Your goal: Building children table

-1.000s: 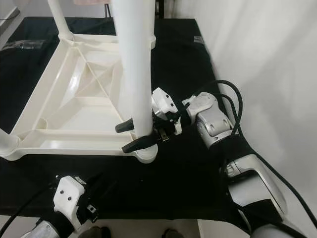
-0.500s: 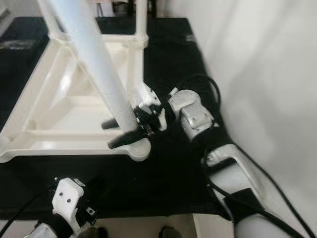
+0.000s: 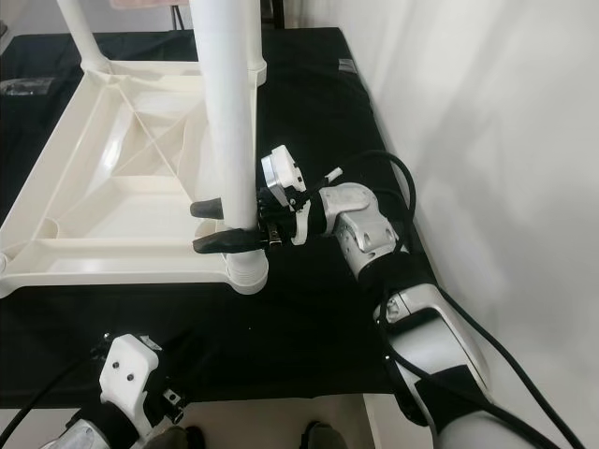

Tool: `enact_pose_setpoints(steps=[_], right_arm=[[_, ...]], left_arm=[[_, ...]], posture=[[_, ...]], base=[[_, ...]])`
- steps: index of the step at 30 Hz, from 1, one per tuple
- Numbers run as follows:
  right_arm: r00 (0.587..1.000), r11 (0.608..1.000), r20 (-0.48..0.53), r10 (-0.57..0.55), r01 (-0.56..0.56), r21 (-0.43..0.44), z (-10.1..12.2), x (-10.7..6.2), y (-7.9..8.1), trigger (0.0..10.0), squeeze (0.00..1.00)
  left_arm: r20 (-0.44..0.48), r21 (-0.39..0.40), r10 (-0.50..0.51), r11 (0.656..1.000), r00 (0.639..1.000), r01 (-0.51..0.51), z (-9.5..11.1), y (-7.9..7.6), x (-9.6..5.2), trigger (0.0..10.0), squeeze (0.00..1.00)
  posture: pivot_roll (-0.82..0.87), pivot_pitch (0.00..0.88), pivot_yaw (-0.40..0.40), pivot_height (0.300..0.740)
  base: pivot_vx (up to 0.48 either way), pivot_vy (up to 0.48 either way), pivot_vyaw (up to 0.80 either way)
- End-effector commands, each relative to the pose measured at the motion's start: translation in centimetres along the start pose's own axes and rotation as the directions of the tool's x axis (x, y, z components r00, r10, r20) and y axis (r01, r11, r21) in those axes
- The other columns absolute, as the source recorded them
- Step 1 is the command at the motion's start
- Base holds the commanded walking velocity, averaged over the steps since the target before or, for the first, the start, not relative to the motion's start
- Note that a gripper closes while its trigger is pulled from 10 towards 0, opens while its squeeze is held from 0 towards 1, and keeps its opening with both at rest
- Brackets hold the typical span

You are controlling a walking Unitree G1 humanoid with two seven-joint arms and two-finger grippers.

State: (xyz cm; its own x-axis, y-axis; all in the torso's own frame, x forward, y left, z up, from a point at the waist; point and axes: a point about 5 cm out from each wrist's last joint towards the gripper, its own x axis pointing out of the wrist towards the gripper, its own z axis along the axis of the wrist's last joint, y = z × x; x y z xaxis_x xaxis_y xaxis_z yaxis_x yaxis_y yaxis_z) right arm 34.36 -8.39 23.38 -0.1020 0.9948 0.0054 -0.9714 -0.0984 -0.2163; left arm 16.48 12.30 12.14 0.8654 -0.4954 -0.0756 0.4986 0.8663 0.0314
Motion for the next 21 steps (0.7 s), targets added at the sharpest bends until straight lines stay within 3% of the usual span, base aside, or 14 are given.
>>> enact_pose_setpoints(steps=[1, 9, 12, 13, 14, 15, 16, 17, 18, 19, 21], right_arm=[[0.994, 0.994, -0.019, -0.104, 0.105, 0.034, -1.2, -0.8, -0.2, 10.0, 0.00], [0.982, 0.984, -0.051, -0.180, 0.180, -0.001, -1.7, -0.5, -0.1, 10.0, 0.00], [0.910, 0.919, -0.148, -0.388, 0.395, 0.019, -3.1, -0.2, 0.1, 10.0, 0.00], [0.910, 0.919, -0.148, -0.388, 0.395, 0.019, -3.1, -0.2, 0.1, 10.0, 0.00], [0.751, 0.768, -0.213, -0.625, 0.641, 0.005, -4.2, -0.4, 0.0, 10.0, 0.00], [0.547, 0.569, -0.249, -0.799, 0.822, -0.020, -4.9, -0.9, 0.2, 10.0, 0.00], [0.547, 0.569, -0.249, -0.799, 0.822, -0.020, -4.9, -0.9, 0.2, 10.0, 0.00], [0.364, 0.382, -0.285, -0.887, 0.924, -0.011, -5.6, -1.5, 1.7, 10.0, 0.00], [0.364, 0.382, -0.285, -0.887, 0.924, -0.011, -5.6, -1.5, 1.7, 10.0, 0.00], [0.257, 0.268, -0.302, -0.918, 0.964, 0.007, -6.2, -1.4, 3.8, 10.0, 0.00], [0.214, 0.217, -0.296, -0.931, 0.976, 0.025, -6.5, -0.8, 6.1, 10.0, 0.00]], left_arm=[[-0.027, -0.018, -0.005, 1.000, 1.000, 0.004, -0.5, -0.2, -0.2, 10.0, 0.00], [-0.025, -0.018, -0.002, 1.000, 1.000, 0.002, -0.5, -0.1, -0.1, 10.0, 0.00], [-0.024, -0.019, -0.001, 1.000, 1.000, 0.001, -0.5, -0.2, -0.2, 10.0, 0.00], [-0.024, -0.019, -0.001, 1.000, 1.000, 0.001, -0.5, -0.2, -0.2, 10.0, 0.00], [-0.025, -0.019, 0.000, 1.000, 1.000, 0.000, -0.6, -0.2, -0.2, 10.0, 0.00], [-0.025, -0.018, 0.001, 1.000, 1.000, -0.001, -0.5, -0.2, -0.3, 10.0, 0.00], [-0.025, -0.018, 0.001, 1.000, 1.000, -0.001, -0.5, -0.2, -0.3, 10.0, 0.00], [-0.025, -0.017, 0.005, 1.000, 1.000, -0.005, -0.5, -0.2, -0.4, 10.0, 0.00], [-0.025, -0.017, 0.005, 1.000, 1.000, -0.005, -0.5, -0.2, -0.4, 10.0, 0.00], [-0.024, -0.017, 0.007, 1.000, 1.000, -0.008, -0.5, -0.1, -0.4, 10.0, 0.00], [-0.024, -0.016, 0.010, 1.000, 1.000, -0.010, -0.5, 0.1, -0.4, 10.0, 0.00]], posture=[[0.08, 0.243, -0.026, 0.740], [0.07, 0.242, -0.030, 0.740], [0.06, 0.242, -0.053, 0.740], [0.06, 0.242, -0.053, 0.740], [0.05, 0.245, -0.060, 0.740], [0.05, 0.247, -0.059, 0.740], [0.05, 0.247, -0.059, 0.740], [0.05, 0.247, -0.059, 0.740], [0.05, 0.247, -0.059, 0.740], [0.06, 0.253, -0.047, 0.740], [0.05, 0.244, -0.028, 0.740]], base=[[0.000, 0.000, 0.00], [0.000, 0.000, 0.00], [0.000, 0.000, 0.00], [0.000, 0.000, 0.00], [0.000, 0.000, 0.00], [0.000, 0.000, 0.00], [0.000, 0.000, 0.00], [0.000, 0.000, 0.00], [0.000, 0.000, 0.00], [0.000, 0.000, 0.00], [0.000, 0.000, 0.00]])
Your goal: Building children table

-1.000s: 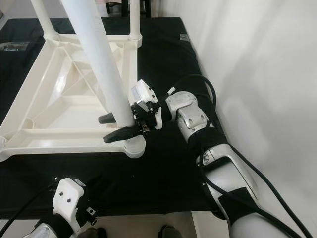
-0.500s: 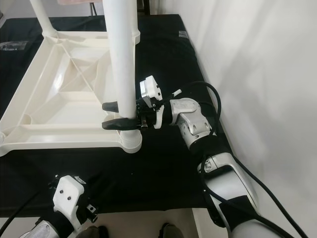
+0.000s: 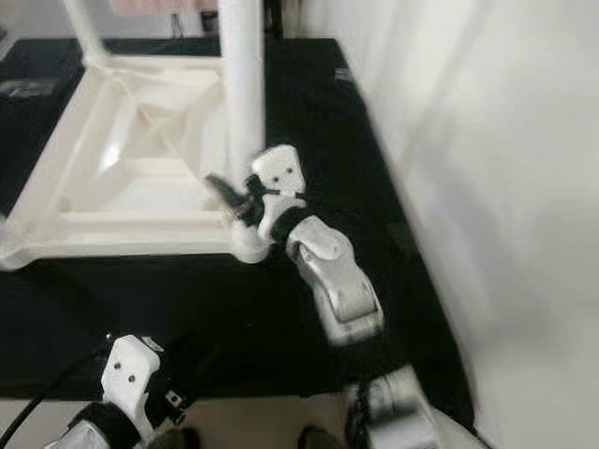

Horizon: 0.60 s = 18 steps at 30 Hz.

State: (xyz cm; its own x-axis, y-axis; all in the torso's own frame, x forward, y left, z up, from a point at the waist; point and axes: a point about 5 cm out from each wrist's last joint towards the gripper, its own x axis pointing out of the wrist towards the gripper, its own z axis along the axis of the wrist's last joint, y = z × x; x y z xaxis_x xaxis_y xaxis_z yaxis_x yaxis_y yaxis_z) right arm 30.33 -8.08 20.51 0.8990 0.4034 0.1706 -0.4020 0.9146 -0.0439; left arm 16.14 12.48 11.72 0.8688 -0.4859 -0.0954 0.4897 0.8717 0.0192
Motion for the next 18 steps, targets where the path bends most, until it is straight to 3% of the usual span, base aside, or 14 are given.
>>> enact_pose_setpoints(steps=[1, 7, 14, 15, 16, 17, 18], right_arm=[[0.963, 0.994, -0.248, -0.102, 0.109, 0.016, -4.6, -1.9, -0.7, 10.0, 0.00], [0.974, 0.994, -0.206, -0.098, 0.105, 0.026, -4.2, -0.6, 0.4, 10.0, 0.00], [0.971, 0.995, -0.229, -0.070, 0.084, 0.051, -3.7, -0.6, 1.7, 10.0, 0.00], [0.979, 0.994, -0.198, -0.038, 0.056, 0.089, -3.0, -0.5, 1.8, 10.0, 1.00], [0.987, 0.994, -0.163, 0.003, 0.015, 0.111, -2.2, -0.2, 1.7, 10.0, 1.00], [0.993, 0.980, -0.056, 0.103, -0.092, 0.175, -0.2, 0.7, 1.5, 10.0, 1.00], [0.993, 0.980, -0.056, 0.103, -0.092, 0.175, -0.2, 0.7, 1.5, 10.0, 1.00]], left_arm=[[-0.005, -0.003, -0.001, 1.000, 1.000, 0.001, -0.1, 0.2, 0.0, 10.0, 0.00], [-0.009, -0.004, -0.004, 1.000, 1.000, 0.004, -0.4, 0.4, 0.4, 10.0, 0.00], [-0.008, -0.001, 0.000, 1.000, 1.000, 0.000, -0.5, 0.4, 0.6, 10.0, 0.00], [-0.007, -0.001, 0.000, 1.000, 1.000, 0.000, -0.5, 0.4, 0.7, 10.0, 0.00], [-0.007, -0.002, 0.000, 1.000, 1.000, 0.000, -0.5, 0.4, 0.8, 10.0, 0.00], [-0.006, -0.002, 0.001, 1.000, 1.000, -0.001, -0.5, 0.4, 0.8, 10.0, 0.00], [-0.006, -0.002, 0.001, 1.000, 1.000, -0.001, -0.5, 0.4, 0.8, 10.0, 0.00]], posture=[[0.05, 0.237, -0.027, 0.740], [0.06, 0.214, -0.029, 0.740], [0.05, 0.202, -0.029, 0.740], [0.05, 0.199, -0.029, 0.740], [0.05, 0.199, -0.031, 0.740], [0.04, 0.195, -0.031, 0.740], [0.04, 0.195, -0.031, 0.740]], base=[[0.000, 0.000, 0.00], [0.000, 0.000, 0.00], [0.000, 0.000, 0.00], [0.000, 0.000, 0.00], [0.000, 0.000, 0.00], [0.000, 0.000, 0.00], [0.000, 0.000, 0.00]])
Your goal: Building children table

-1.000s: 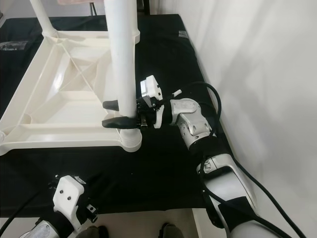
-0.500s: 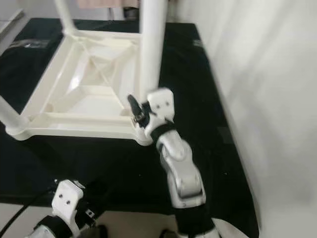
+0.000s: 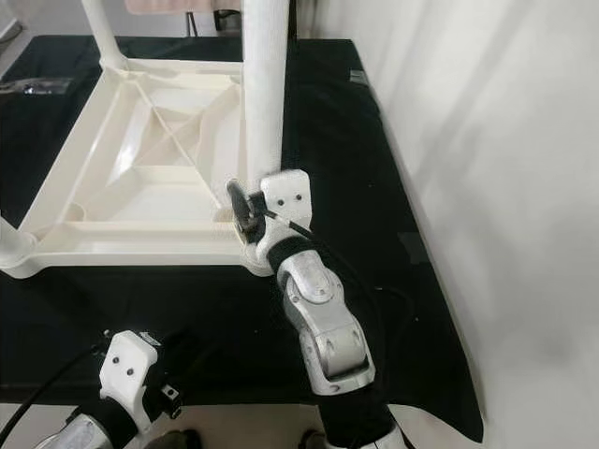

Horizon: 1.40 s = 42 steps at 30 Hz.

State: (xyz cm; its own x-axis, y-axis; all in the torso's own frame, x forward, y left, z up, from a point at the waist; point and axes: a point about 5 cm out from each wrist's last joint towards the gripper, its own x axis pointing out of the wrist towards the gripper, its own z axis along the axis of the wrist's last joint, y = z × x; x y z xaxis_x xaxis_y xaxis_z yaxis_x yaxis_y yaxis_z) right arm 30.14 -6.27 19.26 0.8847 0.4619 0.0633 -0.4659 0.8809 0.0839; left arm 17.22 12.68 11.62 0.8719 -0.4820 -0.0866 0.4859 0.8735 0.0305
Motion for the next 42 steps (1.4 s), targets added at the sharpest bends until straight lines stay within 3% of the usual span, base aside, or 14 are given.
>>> enact_pose_setpoints(steps=[1, 5, 6, 7, 8, 10, 16, 21, 22, 23, 24, 25, 34, 42], right_arm=[[0.992, 0.994, 0.085, 0.090, -0.095, 0.050, 2.2, 0.3, 0.0, 10.0, 1.00], [0.977, 0.983, 0.134, 0.166, -0.175, 0.056, 3.3, 0.3, 0.2, 10.0, 1.00], [0.936, 0.947, 0.149, 0.320, -0.318, -0.036, 4.7, 0.4, -0.3, 10.0, 0.87], [0.830, 0.831, 0.096, 0.549, -0.529, -0.175, 6.2, 0.2, -1.4, 10.0, 0.00], [0.830, 0.831, 0.096, 0.549, -0.529, -0.175, 6.2, 0.2, -1.4, 10.0, 0.00], [0.737, 0.709, -0.016, 0.675, -0.655, -0.260, 6.2, 0.2, -2.4, 10.0, 0.00], [0.655, 0.623, -0.102, 0.748, -0.747, -0.231, 6.1, 1.3, -3.7, 10.0, 0.00], [0.634, 0.613, -0.098, 0.767, -0.770, -0.180, 6.1, 2.8, -4.0, 10.0, 0.00], [0.631, 0.615, -0.102, 0.769, -0.773, -0.156, 5.7, 3.4, -4.0, 5.0, 0.00], [0.631, 0.615, -0.102, 0.769, -0.773, -0.156, 5.7, 3.4, -4.0, 5.0, 0.00], [0.630, 0.618, -0.101, 0.770, -0.776, -0.129, 5.3, 3.9, -4.1, 0.7, 0.00], [0.628, 0.619, -0.101, 0.771, -0.778, -0.111, 5.0, 4.2, -4.2, 0.0, 0.00], [0.659, 0.654, -0.117, 0.743, -0.752, -0.084, 3.1, 3.7, -5.3, 0.0, 0.00], [0.833, 0.842, -0.170, 0.526, -0.538, -0.036, -0.6, 0.9, -5.7, 0.0, 0.00]], left_arm=[[-0.014, -0.014, -0.005, 1.000, 1.000, 0.004, -0.5, -0.3, 0.0, 10.0, 0.00], [-0.013, -0.014, -0.005, 1.000, 1.000, 0.004, -0.5, -0.3, 0.1, 10.0, 0.00], [-0.010, -0.014, -0.004, 1.000, 1.000, 0.004, -0.5, -0.3, 0.3, 10.0, 0.00], [-0.006, -0.014, -0.002, 1.000, 1.000, 0.002, -0.6, -0.3, 0.5, 10.0, 0.00], [-0.006, -0.014, -0.002, 1.000, 1.000, 0.002, -0.6, -0.3, 0.5, 10.0, 0.00], [-0.005, -0.014, -0.001, 1.000, 1.000, 0.001, -0.7, -0.2, 0.7, 10.0, 0.00], [-0.003, -0.017, -0.002, 1.000, 1.000, 0.002, -0.8, -0.2, 1.0, 10.0, 0.00], [-0.001, -0.022, -0.003, 1.000, 1.000, 0.003, -0.9, -0.1, 1.2, 10.0, 0.00], [-0.001, -0.024, -0.004, 1.000, 1.000, 0.004, -1.0, -0.1, 1.3, 10.0, 0.00], [-0.001, -0.024, -0.004, 1.000, 1.000, 0.004, -1.0, -0.1, 1.3, 10.0, 0.00], [-0.001, -0.025, -0.004, 1.000, 1.000, 0.004, -1.1, -0.1, 1.4, 10.0, 0.00], [0.000, -0.026, -0.004, 1.000, 1.000, 0.004, -1.1, -0.1, 1.4, 10.0, 0.00], [0.000, -0.032, -0.007, 0.999, 1.000, 0.007, -1.4, 0.0, 1.6, 10.0, 0.00], [0.010, -0.041, -0.008, 0.999, 1.000, 0.009, -1.5, 0.1, 1.9, 10.0, 0.00]], posture=[[0.04, 0.192, -0.033, 0.740], [0.04, 0.191, -0.035, 0.740], [0.04, 0.183, -0.041, 0.740], [0.04, 0.180, -0.045, 0.740], [0.04, 0.180, -0.045, 0.740], [0.04, 0.170, -0.050, 0.740], [0.05, 0.152, -0.057, 0.740], [0.06, 0.139, -0.059, 0.740], [0.07, 0.132, -0.062, 0.740], [0.07, 0.132, -0.062, 0.740], [0.07, 0.128, -0.060, 0.740], [0.07, 0.121, -0.061, 0.740], [0.06, 0.102, -0.059, 0.740], [0.02, 0.096, -0.059, 0.740]], base=[[0.000, 0.000, 0.00], [0.000, 0.000, 0.00], [0.000, 0.000, 0.00], [0.000, 0.000, 0.00], [0.000, 0.000, 0.00], [0.000, 0.000, 0.00], [0.000, 0.000, 0.00], [0.000, 0.000, 0.00], [0.000, 0.000, 0.00], [0.000, 0.000, 0.00], [0.000, 0.000, 0.00], [0.000, 0.000, 0.00], [0.000, 0.000, 0.00], [0.000, 0.000, 0.00]])
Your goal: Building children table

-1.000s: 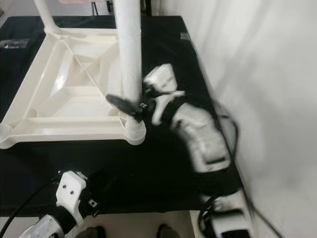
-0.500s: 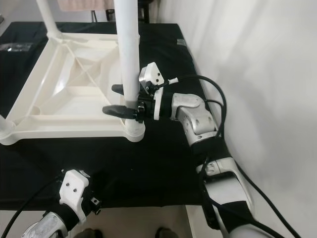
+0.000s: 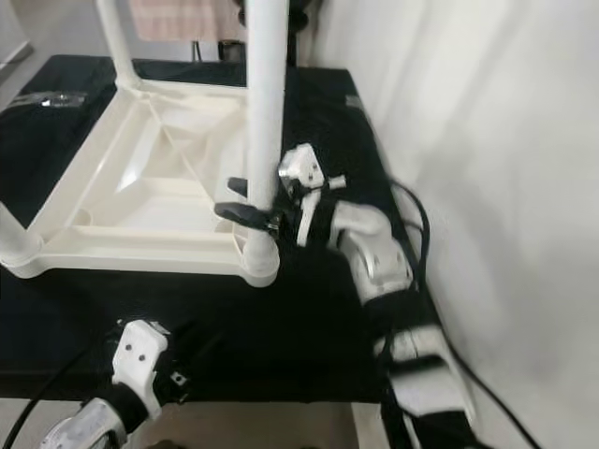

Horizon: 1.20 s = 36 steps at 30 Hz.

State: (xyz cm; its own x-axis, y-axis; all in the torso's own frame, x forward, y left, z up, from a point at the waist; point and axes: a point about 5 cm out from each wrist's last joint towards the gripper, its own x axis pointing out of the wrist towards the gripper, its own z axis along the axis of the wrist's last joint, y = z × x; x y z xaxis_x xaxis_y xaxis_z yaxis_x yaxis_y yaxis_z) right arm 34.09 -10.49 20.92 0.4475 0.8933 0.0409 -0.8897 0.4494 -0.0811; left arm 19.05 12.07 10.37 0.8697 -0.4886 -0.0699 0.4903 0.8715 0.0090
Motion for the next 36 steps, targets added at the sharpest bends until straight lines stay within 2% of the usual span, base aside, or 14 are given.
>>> enact_pose_setpoints(steps=[1, 3, 5, 15, 16, 17, 18, 21, 22, 24, 25, 28, 29, 36], right_arm=[[0.992, 0.995, -0.117, -0.046, 0.055, 0.079, -2.6, -0.6, 0.5, 0.0, 0.00], [0.799, 0.813, -0.301, -0.521, 0.572, 0.111, -7.3, -1.6, 3.7, 0.0, 0.00], [0.647, 0.677, -0.393, -0.654, 0.732, 0.079, -9.5, -2.1, 5.7, 0.0, 0.00], [0.674, 0.698, -0.331, -0.660, 0.713, 0.060, -8.6, 0.5, 3.0, 0.0, 0.00], [0.682, 0.707, -0.330, -0.652, 0.705, 0.061, -8.3, 0.7, 2.9, 5.5, 0.00], [0.682, 0.707, -0.330, -0.652, 0.705, 0.061, -8.3, 0.7, 2.9, 5.5, 0.00], [0.680, 0.705, -0.333, -0.653, 0.707, 0.062, -7.8, 0.8, 3.0, 10.0, 0.00], [0.695, 0.714, -0.320, -0.644, 0.696, 0.075, -7.2, 0.9, 3.1, 10.0, 0.00], [0.700, 0.715, -0.311, -0.643, 0.694, 0.082, -6.8, 0.9, 3.2, 10.0, 0.32], [0.700, 0.715, -0.311, -0.643, 0.694, 0.082, -6.8, 0.9, 3.2, 10.0, 0.32], [0.776, 0.769, -0.244, -0.581, 0.622, 0.146, -5.6, 1.4, 3.0, 10.0, 1.00], [0.858, 0.836, -0.153, -0.490, 0.512, 0.195, -4.1, 1.8, 2.6, 10.0, 1.00], [0.965, 0.947, -0.026, -0.260, 0.260, 0.190, -1.9, 2.0, 2.2, 10.0, 0.00], [0.991, 0.993, -0.063, 0.118, -0.116, 0.031, -0.5, 1.9, 0.2, 10.0, 0.00]], left_arm=[[-0.007, -0.020, -0.002, 1.000, 1.000, 0.002, -0.4, -0.2, -0.1, 10.0, 0.00], [-0.004, -0.021, -0.002, 1.000, 1.000, 0.002, -0.5, 0.1, 0.1, 10.0, 0.00], [-0.002, -0.018, -0.003, 1.000, 1.000, 0.003, -0.6, 0.4, 0.3, 10.0, 0.00], [0.006, -0.009, 0.010, 1.000, 1.000, -0.010, -0.8, 0.5, 0.9, 10.0, 0.00], [0.009, -0.007, 0.016, 1.000, 1.000, -0.016, -0.8, 0.6, 0.9, 10.0, 0.00], [0.009, -0.007, 0.016, 1.000, 1.000, -0.016, -0.8, 0.6, 0.9, 10.0, 0.00], [0.011, -0.007, 0.018, 1.000, 1.000, -0.018, -0.8, 0.6, 0.9, 10.0, 0.00], [0.013, -0.008, 0.019, 1.000, 1.000, -0.019, -0.8, 0.6, 0.9, 10.0, 0.00], [0.015, -0.008, 0.018, 1.000, 1.000, -0.018, -0.8, 0.5, 0.9, 10.0, 0.00], [0.015, -0.008, 0.018, 1.000, 1.000, -0.018, -0.8, 0.5, 0.9, 10.0, 0.00], [0.016, -0.011, 0.015, 1.000, 1.000, -0.015, -0.8, 0.5, 0.9, 10.0, 0.00], [0.018, -0.013, 0.012, 1.000, 1.000, -0.012, -0.7, 0.3, 0.9, 10.0, 0.00], [0.021, -0.016, 0.009, 1.000, 1.000, -0.008, -0.7, 0.2, 0.9, 10.0, 0.00], [0.029, -0.022, 0.007, 1.000, 1.000, -0.006, -0.6, 0.0, 1.3, 10.0, 0.00]], posture=[[0.02, 0.096, -0.059, 0.740], [0.02, 0.086, -0.058, 0.740], [0.01, 0.072, -0.048, 0.740], [0.04, 0.046, -0.077, 0.740], [0.04, 0.046, -0.077, 0.740], [0.04, 0.046, -0.077, 0.740], [0.04, 0.048, -0.078, 0.740], [0.04, 0.050, -0.078, 0.740], [0.04, 0.053, -0.078, 0.740], [0.04, 0.053, -0.078, 0.740], [0.04, 0.058, -0.079, 0.740], [0.04, 0.062, -0.082, 0.740], [0.04, 0.062, -0.083, 0.740], [0.05, 0.055, -0.098, 0.740]], base=[[0.000, 0.000, 0.00], [0.000, 0.000, 0.00], [0.000, 0.000, 0.00], [0.000, 0.000, 0.00], [0.000, 0.000, 0.00], [0.000, 0.000, 0.00], [0.000, 0.000, 0.00], [0.000, 0.000, 0.00], [0.000, 0.000, 0.00], [0.000, 0.000, 0.00], [0.000, 0.000, 0.00], [0.000, 0.000, 0.00], [0.000, 0.000, 0.00], [0.000, 0.000, 0.00]])
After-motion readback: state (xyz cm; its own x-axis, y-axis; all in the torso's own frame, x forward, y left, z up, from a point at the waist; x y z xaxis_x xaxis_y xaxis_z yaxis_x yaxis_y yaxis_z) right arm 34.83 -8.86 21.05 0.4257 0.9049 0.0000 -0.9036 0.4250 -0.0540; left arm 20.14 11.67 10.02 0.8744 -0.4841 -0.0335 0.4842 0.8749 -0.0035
